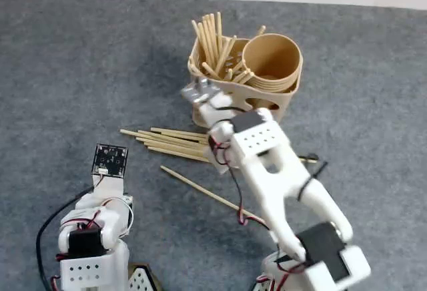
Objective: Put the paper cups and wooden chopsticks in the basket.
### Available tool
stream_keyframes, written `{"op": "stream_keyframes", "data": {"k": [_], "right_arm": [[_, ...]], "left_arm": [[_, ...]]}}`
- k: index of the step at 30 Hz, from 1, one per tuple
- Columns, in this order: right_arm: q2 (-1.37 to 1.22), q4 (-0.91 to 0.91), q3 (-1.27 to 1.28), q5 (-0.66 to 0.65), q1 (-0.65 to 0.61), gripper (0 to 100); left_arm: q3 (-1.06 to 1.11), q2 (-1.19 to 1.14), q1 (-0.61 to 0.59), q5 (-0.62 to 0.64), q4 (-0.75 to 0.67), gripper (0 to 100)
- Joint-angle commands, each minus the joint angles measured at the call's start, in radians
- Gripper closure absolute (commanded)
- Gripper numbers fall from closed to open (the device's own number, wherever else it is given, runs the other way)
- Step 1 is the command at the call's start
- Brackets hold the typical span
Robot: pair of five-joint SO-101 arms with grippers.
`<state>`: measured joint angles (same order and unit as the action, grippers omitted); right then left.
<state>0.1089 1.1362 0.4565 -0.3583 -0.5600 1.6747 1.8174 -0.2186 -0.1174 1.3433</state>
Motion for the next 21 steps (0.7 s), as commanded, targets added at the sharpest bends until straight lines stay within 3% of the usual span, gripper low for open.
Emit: {"op": "stream_keyframes", "data": {"k": [1, 17, 21], "right_arm": [[-0.058, 0.001, -0.09, -0.055, -0.041, 82.5], [-0.446, 0.001, -0.358, -0.069, -0.042, 83.0], [-0.455, 0.005, -0.357, -0.069, -0.041, 93.9]], "left_arm": [[0.021, -0.002, -0.007, 0.006, 0.008, 88], [0.021, -0.002, -0.007, 0.006, 0.008, 88], [0.021, -0.002, -0.007, 0.006, 0.008, 88]]}}
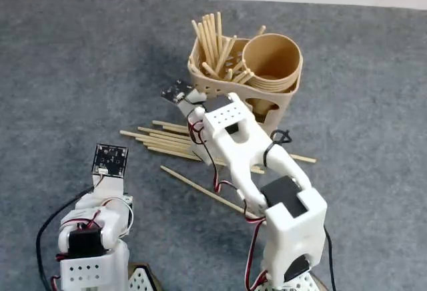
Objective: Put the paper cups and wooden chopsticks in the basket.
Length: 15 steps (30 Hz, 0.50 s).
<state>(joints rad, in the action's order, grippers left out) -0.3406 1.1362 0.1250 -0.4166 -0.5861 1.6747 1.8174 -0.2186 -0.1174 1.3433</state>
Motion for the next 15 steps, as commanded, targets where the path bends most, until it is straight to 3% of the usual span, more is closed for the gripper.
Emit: {"op": "stream_keyframes", "data": {"k": [1, 10, 15], "right_arm": [[-0.005, 0.007, -0.025, -0.011, -0.015, 96.7], [-0.004, 0.01, -0.025, -0.012, -0.016, 99.3], [-0.004, 0.099, -0.031, -0.012, -0.016, 97.8]], "left_arm": [[0.021, -0.002, -0.007, 0.006, 0.008, 88], [0.021, -0.002, -0.007, 0.006, 0.008, 88], [0.021, -0.002, -0.007, 0.006, 0.008, 88]]}}
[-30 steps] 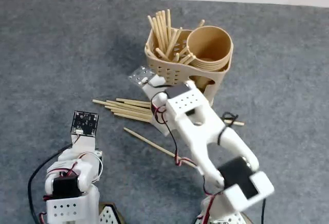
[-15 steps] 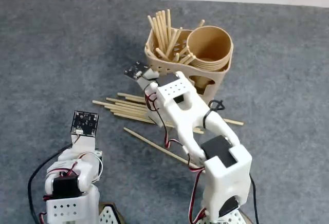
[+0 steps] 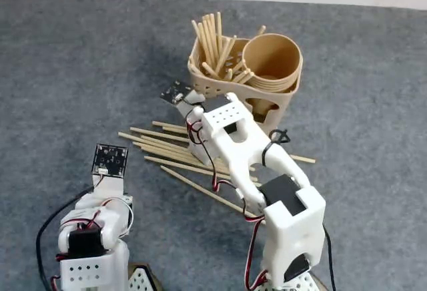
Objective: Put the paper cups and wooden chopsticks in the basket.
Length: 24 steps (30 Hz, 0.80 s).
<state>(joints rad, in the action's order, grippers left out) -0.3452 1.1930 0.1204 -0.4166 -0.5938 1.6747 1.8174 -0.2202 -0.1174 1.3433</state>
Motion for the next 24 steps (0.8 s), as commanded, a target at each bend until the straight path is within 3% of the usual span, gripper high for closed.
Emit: {"op": "stream_keyframes", "data": {"k": [1, 5, 18, 24], "right_arm": [[0.001, 0.045, -0.027, -0.012, -0.008, 95.9], [-0.004, 0.042, -0.027, -0.012, -0.008, 89.1], [-0.007, -0.044, 0.05, -0.103, -0.073, 89.1], [-0.002, -0.042, 0.056, -0.141, -0.068, 99.4]], "left_arm": [[0.021, -0.002, -0.005, 0.006, 0.008, 88], [0.021, -0.002, -0.005, 0.006, 0.008, 88], [0.021, -0.002, -0.005, 0.006, 0.008, 88], [0.021, -0.002, -0.005, 0.006, 0.008, 88]]}}
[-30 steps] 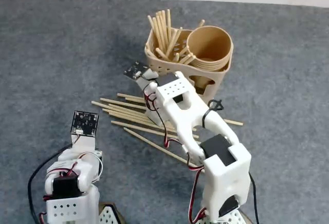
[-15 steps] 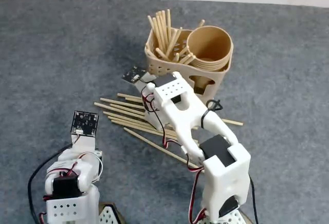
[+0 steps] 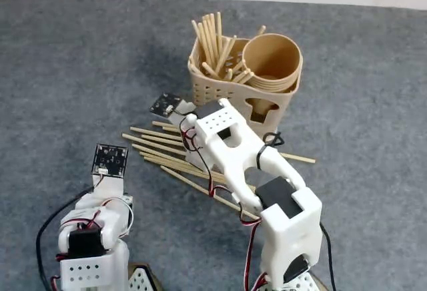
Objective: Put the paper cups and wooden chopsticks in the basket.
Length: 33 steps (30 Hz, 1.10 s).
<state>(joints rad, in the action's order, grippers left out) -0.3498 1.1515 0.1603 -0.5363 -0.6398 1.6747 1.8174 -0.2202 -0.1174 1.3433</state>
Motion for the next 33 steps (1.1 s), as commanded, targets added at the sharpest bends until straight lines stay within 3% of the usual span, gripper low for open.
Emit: {"op": "stream_keyframes", "data": {"k": [1, 10, 21, 26, 33], "right_arm": [[0.004, 0.001, 0.018, -0.021, -0.022, 99.1], [0.096, 0.044, 0.022, -0.018, -0.019, 99.2], [0.397, 0.033, 0.251, -0.018, 0.005, 99.2], [0.473, 0.041, 0.271, 0.06, 0.007, 99.2], [0.627, 0.038, 0.36, 0.066, 0.007, 99.2]], "left_arm": [[0.021, -0.002, -0.005, 0.006, 0.008, 88], [0.021, -0.002, -0.005, 0.006, 0.008, 88], [0.021, -0.002, -0.005, 0.006, 0.008, 88], [0.021, -0.002, -0.005, 0.006, 0.008, 88], [0.021, -0.002, -0.005, 0.006, 0.008, 88]]}}
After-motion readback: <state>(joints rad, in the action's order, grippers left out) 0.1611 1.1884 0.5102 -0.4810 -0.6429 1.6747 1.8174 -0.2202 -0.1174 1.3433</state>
